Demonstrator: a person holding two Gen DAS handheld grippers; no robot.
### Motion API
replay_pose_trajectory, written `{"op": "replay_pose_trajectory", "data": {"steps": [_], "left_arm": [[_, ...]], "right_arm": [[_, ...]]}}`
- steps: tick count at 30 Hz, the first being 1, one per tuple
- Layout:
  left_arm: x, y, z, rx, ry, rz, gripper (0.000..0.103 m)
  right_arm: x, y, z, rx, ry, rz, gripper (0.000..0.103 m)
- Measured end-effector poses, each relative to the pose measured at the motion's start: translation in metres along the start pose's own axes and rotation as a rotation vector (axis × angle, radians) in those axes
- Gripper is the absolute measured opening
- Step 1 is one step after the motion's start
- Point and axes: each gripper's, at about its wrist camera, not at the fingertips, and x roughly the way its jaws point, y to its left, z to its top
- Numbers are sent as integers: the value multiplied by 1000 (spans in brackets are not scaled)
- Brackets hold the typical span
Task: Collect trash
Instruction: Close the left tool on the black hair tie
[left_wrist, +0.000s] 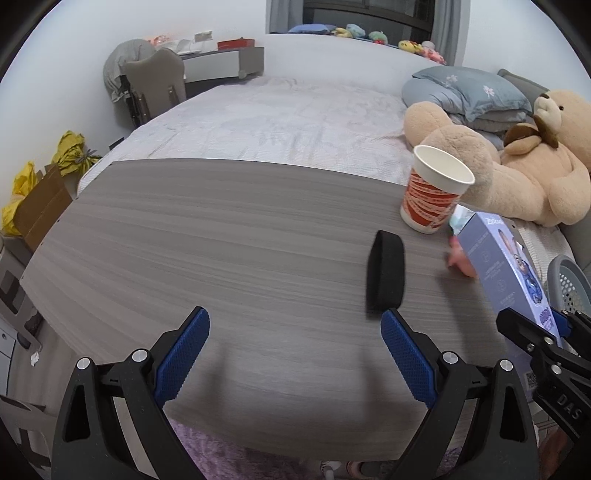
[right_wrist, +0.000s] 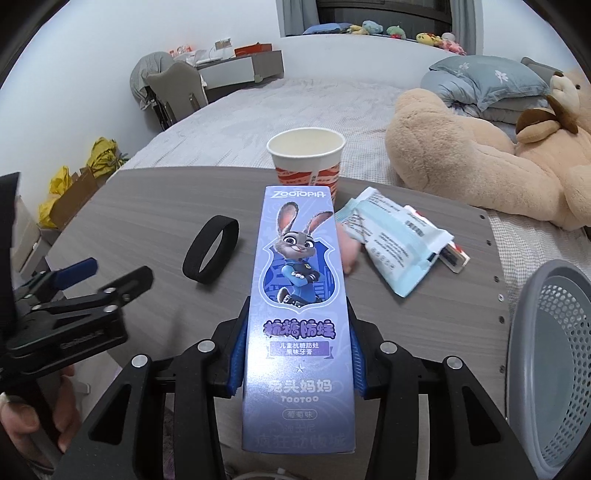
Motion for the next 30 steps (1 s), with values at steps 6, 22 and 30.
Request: {"op": "replay_pose_trajectory", "data": {"steps": [6,22,30], "left_arm": [[16,-23,6,28,29,-31,92],[58,-52,17,57,71,-26,75],[57,-50,20,65,75,-43,25]], "right_arm": [[-23,-20,-7,53,-37,-3,43],[-36,-59,-25,144,-42,-36,43],[-34,-61,-24,151,-39,-28,43]]}}
